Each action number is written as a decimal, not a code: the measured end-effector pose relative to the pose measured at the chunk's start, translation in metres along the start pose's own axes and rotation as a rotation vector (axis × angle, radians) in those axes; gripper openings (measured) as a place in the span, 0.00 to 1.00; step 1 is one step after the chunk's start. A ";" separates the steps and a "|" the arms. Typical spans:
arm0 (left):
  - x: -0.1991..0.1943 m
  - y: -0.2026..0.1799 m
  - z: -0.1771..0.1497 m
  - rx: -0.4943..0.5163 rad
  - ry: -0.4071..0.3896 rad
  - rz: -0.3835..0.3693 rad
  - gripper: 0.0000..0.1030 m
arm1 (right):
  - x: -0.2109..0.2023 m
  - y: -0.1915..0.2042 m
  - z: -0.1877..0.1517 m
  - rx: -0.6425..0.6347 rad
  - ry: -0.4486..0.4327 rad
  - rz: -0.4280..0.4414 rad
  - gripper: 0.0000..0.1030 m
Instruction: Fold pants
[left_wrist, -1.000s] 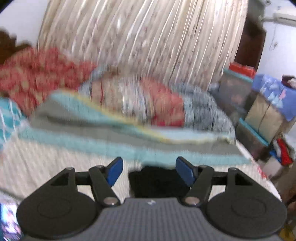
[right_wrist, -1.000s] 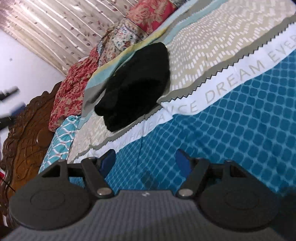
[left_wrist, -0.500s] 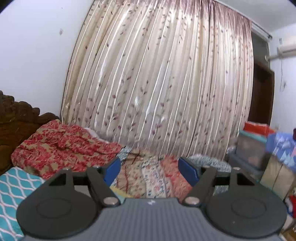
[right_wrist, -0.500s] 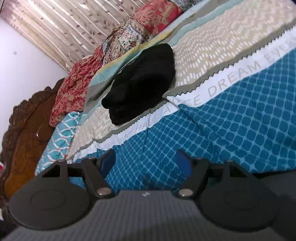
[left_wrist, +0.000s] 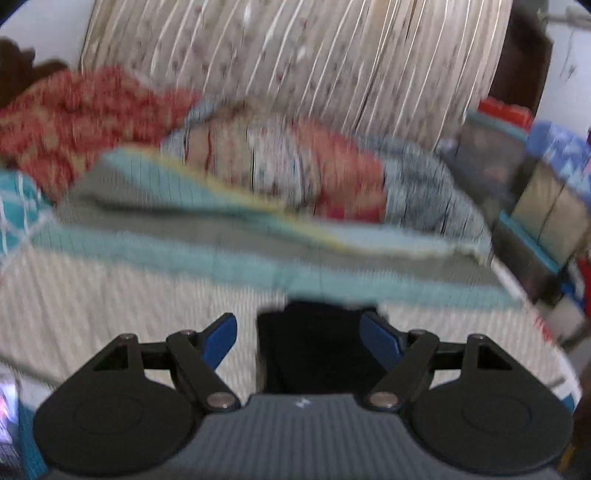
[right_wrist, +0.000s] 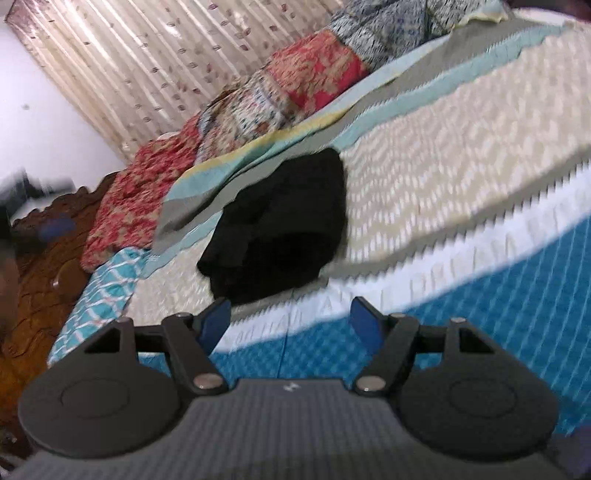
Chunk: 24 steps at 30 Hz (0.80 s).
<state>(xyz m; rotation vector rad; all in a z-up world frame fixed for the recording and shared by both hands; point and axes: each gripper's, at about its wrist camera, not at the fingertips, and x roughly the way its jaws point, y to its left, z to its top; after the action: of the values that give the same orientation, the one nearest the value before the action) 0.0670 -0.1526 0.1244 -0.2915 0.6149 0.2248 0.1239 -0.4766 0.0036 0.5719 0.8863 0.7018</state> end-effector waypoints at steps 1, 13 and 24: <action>0.007 -0.005 -0.014 0.010 0.016 0.021 0.75 | 0.001 0.005 0.006 -0.006 -0.005 -0.014 0.72; -0.005 -0.050 -0.051 0.123 0.012 0.159 1.00 | 0.005 0.068 0.007 -0.173 0.032 -0.227 0.95; -0.020 -0.030 -0.063 0.046 0.050 0.259 1.00 | -0.013 0.091 -0.013 -0.171 0.008 -0.241 0.95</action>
<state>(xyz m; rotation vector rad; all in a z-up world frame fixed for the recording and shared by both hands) 0.0263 -0.2046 0.0932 -0.1733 0.7063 0.4524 0.0793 -0.4257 0.0675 0.3034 0.8759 0.5549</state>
